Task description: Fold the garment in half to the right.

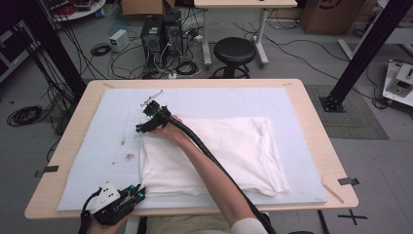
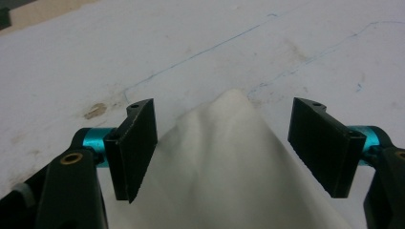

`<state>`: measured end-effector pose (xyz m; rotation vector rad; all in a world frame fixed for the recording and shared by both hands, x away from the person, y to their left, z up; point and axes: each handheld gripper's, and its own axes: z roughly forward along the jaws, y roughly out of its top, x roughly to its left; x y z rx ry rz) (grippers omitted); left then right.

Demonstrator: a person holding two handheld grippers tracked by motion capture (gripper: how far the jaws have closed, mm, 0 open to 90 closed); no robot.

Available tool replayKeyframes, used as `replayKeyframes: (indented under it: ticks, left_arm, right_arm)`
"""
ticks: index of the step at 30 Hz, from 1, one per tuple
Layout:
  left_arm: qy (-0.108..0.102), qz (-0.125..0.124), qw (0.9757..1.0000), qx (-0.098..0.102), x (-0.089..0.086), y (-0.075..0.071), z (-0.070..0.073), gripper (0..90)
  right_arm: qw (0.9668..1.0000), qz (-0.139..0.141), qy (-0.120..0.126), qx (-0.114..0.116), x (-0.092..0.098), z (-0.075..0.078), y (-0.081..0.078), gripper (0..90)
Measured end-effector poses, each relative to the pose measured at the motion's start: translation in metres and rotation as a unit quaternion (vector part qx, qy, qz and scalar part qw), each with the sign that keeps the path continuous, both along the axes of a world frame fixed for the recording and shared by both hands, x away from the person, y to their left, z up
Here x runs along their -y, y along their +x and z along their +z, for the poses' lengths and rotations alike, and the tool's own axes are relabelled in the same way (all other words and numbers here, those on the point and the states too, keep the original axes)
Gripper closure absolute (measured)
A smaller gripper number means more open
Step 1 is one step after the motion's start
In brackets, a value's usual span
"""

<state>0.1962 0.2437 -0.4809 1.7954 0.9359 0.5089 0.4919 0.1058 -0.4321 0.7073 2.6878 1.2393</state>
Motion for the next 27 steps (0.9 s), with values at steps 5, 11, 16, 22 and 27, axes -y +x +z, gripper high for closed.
replayKeyframes:
  ticks: [5,11,16,22,27]
  left_arm:
    - [0.000,-0.001,1.0000,0.001,0.000,0.000,0.000,77.1]
    - [0.000,0.000,1.0000,0.002,0.000,-0.001,-0.001,77.1]
    - [-0.001,0.000,1.0000,0.002,0.000,-0.001,-0.001,77.1]
    - [-0.002,0.000,1.0000,0.002,0.000,-0.001,-0.001,77.1]
    - [-0.007,-0.002,1.0000,0.000,-0.001,0.000,-0.001,77.2]
  right_arm:
    - [0.9992,-0.005,-0.038,0.014,-0.012,-0.012,-0.001,27.0]
    - [0.9986,-0.009,-0.049,0.018,-0.011,-0.016,0.000,33.3]
    - [0.9990,-0.016,-0.041,0.012,-0.007,-0.015,0.004,43.8]
    - [0.9988,-0.023,-0.040,0.016,-0.005,-0.015,0.005,53.9]
    - [0.9988,-0.015,-0.039,0.024,-0.006,-0.014,0.002,65.2]
